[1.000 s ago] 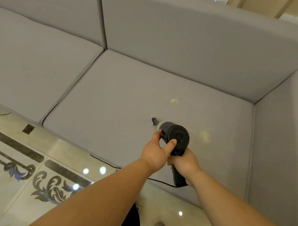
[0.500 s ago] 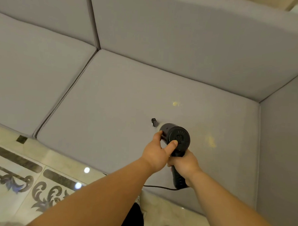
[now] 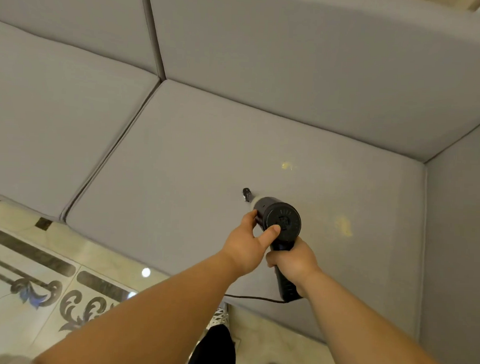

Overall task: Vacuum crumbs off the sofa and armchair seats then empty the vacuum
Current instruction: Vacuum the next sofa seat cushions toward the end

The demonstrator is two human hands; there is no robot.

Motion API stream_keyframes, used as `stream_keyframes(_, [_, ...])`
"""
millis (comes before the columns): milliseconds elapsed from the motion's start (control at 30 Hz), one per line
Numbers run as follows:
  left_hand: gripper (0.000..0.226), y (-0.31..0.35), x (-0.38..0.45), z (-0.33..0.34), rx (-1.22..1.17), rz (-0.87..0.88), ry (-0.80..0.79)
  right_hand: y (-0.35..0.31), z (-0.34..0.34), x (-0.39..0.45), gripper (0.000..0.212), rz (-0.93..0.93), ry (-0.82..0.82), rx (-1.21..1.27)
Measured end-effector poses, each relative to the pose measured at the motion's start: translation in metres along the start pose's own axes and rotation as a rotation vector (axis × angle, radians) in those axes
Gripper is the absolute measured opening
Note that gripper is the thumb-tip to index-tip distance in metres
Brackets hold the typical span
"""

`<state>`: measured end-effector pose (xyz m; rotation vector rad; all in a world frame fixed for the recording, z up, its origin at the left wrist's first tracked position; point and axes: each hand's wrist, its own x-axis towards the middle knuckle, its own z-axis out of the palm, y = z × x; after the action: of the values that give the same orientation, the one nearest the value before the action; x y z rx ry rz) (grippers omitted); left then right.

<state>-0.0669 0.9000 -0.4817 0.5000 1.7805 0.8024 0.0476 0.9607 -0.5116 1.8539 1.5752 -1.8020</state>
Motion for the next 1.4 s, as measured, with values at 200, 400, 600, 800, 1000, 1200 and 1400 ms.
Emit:
stream_keyframes(200, [0.072,-0.002,-0.021,0.035,-0.017,-0.008,-0.064,0.032,-0.028,-0.022,0.036,0.024,0.024,-0.006])
stream_keyframes(400, [0.07,-0.017,-0.051,0.079,-0.009,-0.001,-0.072,0.075,-0.051,-0.048,0.036,0.029,0.015,-0.021])
stream_keyframes(600, [0.072,-0.027,-0.075,0.113,-0.044,0.027,-0.031,0.103,-0.068,-0.07,0.037,-0.036,0.018,-0.007])
stream_keyframes(800, [0.069,-0.038,-0.09,0.117,-0.019,0.055,0.117,0.108,-0.06,-0.066,0.039,-0.077,-0.056,-0.016])
stream_keyframes(1000, [0.073,-0.055,-0.089,0.118,-0.002,0.013,0.042,0.123,-0.054,-0.06,0.039,-0.06,-0.056,-0.085])
stream_keyframes(1200, [0.076,-0.037,-0.086,0.129,-0.035,0.031,0.012,0.12,-0.074,-0.068,0.034,-0.06,0.024,-0.061])
stream_keyframes(1400, [0.074,-0.026,-0.076,0.093,-0.016,0.052,0.096,0.086,-0.05,-0.055,0.034,-0.119,-0.035,-0.022])
